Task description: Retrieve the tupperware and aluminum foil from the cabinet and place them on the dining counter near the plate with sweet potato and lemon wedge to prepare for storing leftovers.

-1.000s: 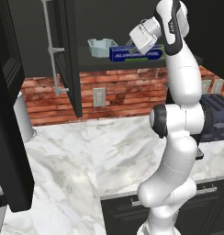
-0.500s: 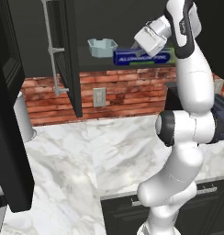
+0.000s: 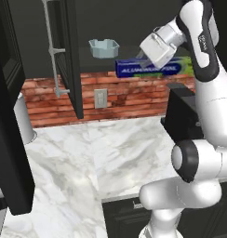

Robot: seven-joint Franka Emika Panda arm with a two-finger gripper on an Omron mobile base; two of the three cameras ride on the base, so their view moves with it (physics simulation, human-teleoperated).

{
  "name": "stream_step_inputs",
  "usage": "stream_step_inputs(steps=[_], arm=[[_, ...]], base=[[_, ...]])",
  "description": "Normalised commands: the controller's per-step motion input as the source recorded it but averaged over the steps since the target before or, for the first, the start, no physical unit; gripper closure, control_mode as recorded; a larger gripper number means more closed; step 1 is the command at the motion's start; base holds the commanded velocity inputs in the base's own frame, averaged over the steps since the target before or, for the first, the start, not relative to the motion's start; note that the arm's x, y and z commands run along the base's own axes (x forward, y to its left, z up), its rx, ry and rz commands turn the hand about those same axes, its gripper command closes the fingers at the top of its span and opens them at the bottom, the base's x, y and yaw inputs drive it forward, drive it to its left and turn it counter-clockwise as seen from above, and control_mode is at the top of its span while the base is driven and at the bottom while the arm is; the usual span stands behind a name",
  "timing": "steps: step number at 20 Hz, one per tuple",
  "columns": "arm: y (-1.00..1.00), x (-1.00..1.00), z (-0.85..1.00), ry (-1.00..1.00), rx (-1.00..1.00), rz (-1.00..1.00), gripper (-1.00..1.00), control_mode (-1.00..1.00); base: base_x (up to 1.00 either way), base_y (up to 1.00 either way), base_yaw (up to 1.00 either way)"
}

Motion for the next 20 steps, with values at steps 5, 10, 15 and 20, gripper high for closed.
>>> stream_step_inputs(steps=[5, 10, 15, 20], arm=[[0.03, -1.00, 0.00, -0.01, 0.00, -0.12, 1.00, -1.00], [0.00, -1.00, 0.00, 0.00, -0.05, -0.05, 1.00, -1.00], [0.00, -1.00, 0.00, 0.03, -0.05, -0.01, 1.00, -1.00], [0.00, -0.96, 0.00, 0.08, -0.03, 0.00, 1.00, -1.00]], base=[[0.00, 0.00, 0.00], [0.00, 0.00, 0.00], [0.00, 0.00, 0.00], [0.00, 0.00, 0.00]])
